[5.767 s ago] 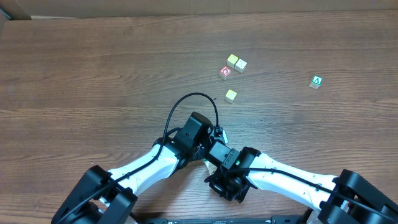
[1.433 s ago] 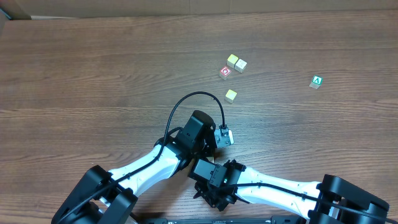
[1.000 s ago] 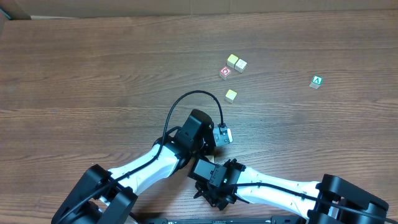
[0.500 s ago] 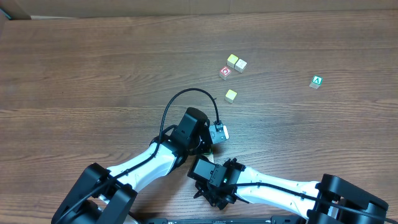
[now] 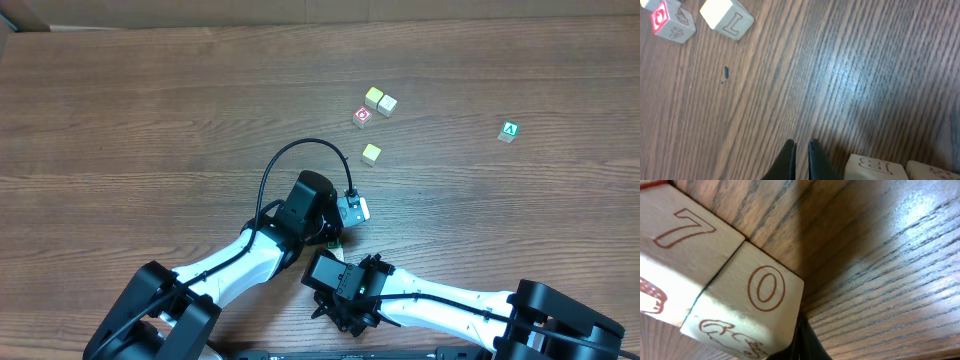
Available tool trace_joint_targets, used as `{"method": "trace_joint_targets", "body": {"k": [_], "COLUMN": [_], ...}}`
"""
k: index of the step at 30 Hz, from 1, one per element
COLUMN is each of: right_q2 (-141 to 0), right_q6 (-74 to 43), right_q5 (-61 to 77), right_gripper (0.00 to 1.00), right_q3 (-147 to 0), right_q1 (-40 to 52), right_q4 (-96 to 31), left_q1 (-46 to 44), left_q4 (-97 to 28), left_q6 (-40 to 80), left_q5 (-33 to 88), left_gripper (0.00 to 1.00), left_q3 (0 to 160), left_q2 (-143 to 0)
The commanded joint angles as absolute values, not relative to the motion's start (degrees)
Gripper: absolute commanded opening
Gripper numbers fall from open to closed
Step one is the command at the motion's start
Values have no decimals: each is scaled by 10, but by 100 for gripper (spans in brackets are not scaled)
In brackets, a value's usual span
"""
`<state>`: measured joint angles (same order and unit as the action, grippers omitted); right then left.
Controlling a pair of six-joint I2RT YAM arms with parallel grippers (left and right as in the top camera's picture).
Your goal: Flip 5 blocks
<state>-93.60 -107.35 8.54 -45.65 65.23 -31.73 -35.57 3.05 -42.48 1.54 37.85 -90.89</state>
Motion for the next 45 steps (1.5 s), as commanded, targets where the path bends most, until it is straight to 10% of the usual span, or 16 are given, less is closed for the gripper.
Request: {"method": "trace_joint_targets", "body": {"k": [1,45], "right_q2": [-944,-858], "right_q6": [-1076,-1065], "right_q5": [66,56], "right_gripper": [4,4], "right_q3": [-461,-461], "right_q1": [649,716], "right_q4": [-318,-498], "left_q1": [-352,-289], "left_q4": [38,6], "left_q6": [-420,-168], "left_q5": [23,-2], "left_gripper": [4,4], "left_q3": [374,374], "left_q2": [-915,-914]}}
